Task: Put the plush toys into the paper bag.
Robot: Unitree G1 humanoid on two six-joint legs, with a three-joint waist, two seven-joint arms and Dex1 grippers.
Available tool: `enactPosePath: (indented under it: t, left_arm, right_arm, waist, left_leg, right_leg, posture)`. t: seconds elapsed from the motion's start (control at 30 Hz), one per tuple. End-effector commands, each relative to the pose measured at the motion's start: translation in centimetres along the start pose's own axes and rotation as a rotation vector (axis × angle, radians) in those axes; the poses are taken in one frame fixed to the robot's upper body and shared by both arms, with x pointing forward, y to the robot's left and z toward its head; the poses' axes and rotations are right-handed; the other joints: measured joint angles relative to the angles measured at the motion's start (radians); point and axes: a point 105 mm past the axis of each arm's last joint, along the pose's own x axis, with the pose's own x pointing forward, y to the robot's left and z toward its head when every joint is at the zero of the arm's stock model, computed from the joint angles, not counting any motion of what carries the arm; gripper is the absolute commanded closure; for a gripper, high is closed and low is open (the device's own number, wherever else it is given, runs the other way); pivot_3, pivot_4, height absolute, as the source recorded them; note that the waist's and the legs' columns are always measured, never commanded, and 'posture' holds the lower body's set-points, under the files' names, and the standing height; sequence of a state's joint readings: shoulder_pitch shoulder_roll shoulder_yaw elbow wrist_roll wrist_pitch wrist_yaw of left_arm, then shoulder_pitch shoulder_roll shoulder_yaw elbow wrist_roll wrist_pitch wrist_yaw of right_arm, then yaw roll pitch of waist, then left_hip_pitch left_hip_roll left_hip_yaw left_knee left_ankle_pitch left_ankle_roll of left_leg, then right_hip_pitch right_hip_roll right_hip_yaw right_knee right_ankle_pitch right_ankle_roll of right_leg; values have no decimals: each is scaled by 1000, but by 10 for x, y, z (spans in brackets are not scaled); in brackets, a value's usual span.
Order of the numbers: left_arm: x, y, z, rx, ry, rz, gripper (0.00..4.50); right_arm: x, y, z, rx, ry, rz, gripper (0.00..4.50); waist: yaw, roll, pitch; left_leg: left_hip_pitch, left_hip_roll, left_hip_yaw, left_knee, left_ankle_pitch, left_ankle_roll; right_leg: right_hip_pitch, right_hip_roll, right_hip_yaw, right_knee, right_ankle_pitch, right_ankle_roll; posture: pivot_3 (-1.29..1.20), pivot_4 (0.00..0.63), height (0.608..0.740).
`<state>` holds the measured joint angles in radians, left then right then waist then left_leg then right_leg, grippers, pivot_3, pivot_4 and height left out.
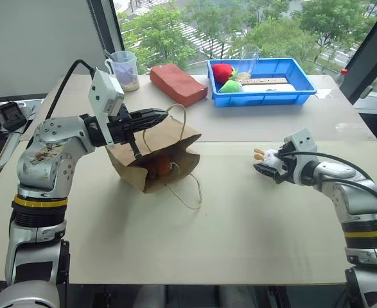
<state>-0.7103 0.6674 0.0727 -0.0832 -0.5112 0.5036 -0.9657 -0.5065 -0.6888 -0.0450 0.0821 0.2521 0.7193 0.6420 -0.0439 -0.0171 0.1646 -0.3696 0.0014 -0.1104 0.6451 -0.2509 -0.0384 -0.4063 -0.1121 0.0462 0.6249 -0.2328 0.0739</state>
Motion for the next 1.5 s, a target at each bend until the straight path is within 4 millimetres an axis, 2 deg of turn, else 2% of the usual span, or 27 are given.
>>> enactPosePath:
  t: [0.03, 0.17, 0.33, 0.47, 0.5, 0.67, 0.8, 0.9, 1.13, 1.2, 1.3, 1.33, 1.43, 1.5]
  left_arm:
    - [-5, -1, 13, 51, -21, 7, 4500]
    - [-5, -3, 12, 51, -16, 4, 4500]
    - [-4, -2, 13, 52, -17, -2, 4500]
    - [-4, -3, 14, 52, -20, -4, 4500]
    - [-4, -3, 14, 52, -20, -4, 4500]
    - [-4, -3, 14, 48, -21, -4, 4500]
    - [-4, -2, 13, 45, -20, -2, 4500]
    - [-4, -2, 13, 45, -19, -1, 4500]
    - [-6, 0, 13, 48, -13, 4, 4500]
    - [-7, 0, 13, 49, -11, 5, 4500]
    - [-7, 1, 13, 50, -10, 6, 4500]
    - [-7, 1, 12, 49, -10, 6, 4500]
    - [-6, 1, 12, 48, -12, 2, 4500]
    - [-5, 1, 13, 48, -15, -3, 4500]
  right_arm:
    - [-2, -10, -3, -9, 5, -38, 22]
    - [4, -7, -17, 101, 31, -23, 22]
    - [12, -11, -32, 105, 66, -45, 22]
    - [16, -13, -34, 85, 57, -54, 22]
    - [17, -14, -34, 79, 50, -57, 558]
    - [20, -16, -34, 43, 34, -65, 2086]
    - [20, -18, -33, 28, 22, -67, 3493]
    - [17, -15, -19, 63, -44, -39, 4445]
    - [-4, 22, 29, 36, -158, 156, 4478]
    - [-17, 43, 47, 7, -184, 272, 4478]
    - [-32, 63, 63, -8, -206, 384, 4478]
    - [-41, 77, 71, 1, -221, 468, 4478]
    - [-58, 111, 82, 11, -225, 660, 4478]
    - [-58, 130, 86, -6, -234, 720, 4478]
  waist:
    - [0, 0, 0]
    - [1, 0, 0]
    - [1, 0, 0]
    - [0, 0, 0]
    - [0, -1, 0]
    - [-2, -1, 0]
    - [-2, -1, 0]
    - [-2, -1, 0]
    - [-3, 0, 0]
    - [-2, 0, 0]
    - [1, 0, 0]
    - [2, 0, 0]
    - [2, 0, 0]
    - [2, 0, 0]
  left_leg:
    - [0, 0, 0, 0, 0, 0]
    - [0, 0, 0, 0, 0, 0]
    - [1, 0, 0, 0, 0, 0]
    - [2, 0, 0, 0, 0, 0]
    - [2, 0, 0, 0, 0, 0]
    - [2, 0, 0, 0, 0, 0]
    - [2, 0, 0, 0, 0, 0]
    - [2, 0, 0, 0, 0, 0]
    - [1, 0, 0, 0, 0, 0]
    - [1, 0, 0, 0, 0, 0]
    - [1, 0, 0, 0, 0, 0]
    - [1, 0, 0, 0, 0, 0]
    - [1, 0, -1, 0, 0, 0]
    - [1, 0, -1, 0, 0, 0]
  right_leg:
    - [0, 0, 0, 0, 0, 0]
    - [1, 0, 0, 0, 0, 0]
    - [2, 0, 0, 0, 0, 0]
    - [3, 0, 0, 0, 0, 0]
    - [3, 0, 0, 0, 0, 0]
    - [3, 0, 0, 0, 0, 0]
    - [3, 0, 0, 0, 0, 0]
    - [3, 0, 0, 0, 0, 0]
    - [1, 0, 0, 1, 0, 0]
    - [1, 0, 0, 1, 0, 0]
    - [2, 0, 0, 1, 0, 0]
    - [2, 0, 0, 0, 0, 0]
    - [2, 0, 0, 0, 0, 0]
    - [2, 0, 0, 0, 0, 0]
  posture:
    - [0, 150, 740]
    - [0, 150, 740]
    - [0, 150, 740]
    - [0, 150, 740]
    - [0, 150, 740]
    - [0, 150, 740]
    - [0, 150, 740]
    - [0, 150, 740]
    - [0, 150, 740]
    - [0, 150, 740]
    - [0, 150, 740]
    - [0, 150, 740]
    - [0, 150, 740]
    - [0, 150, 740]
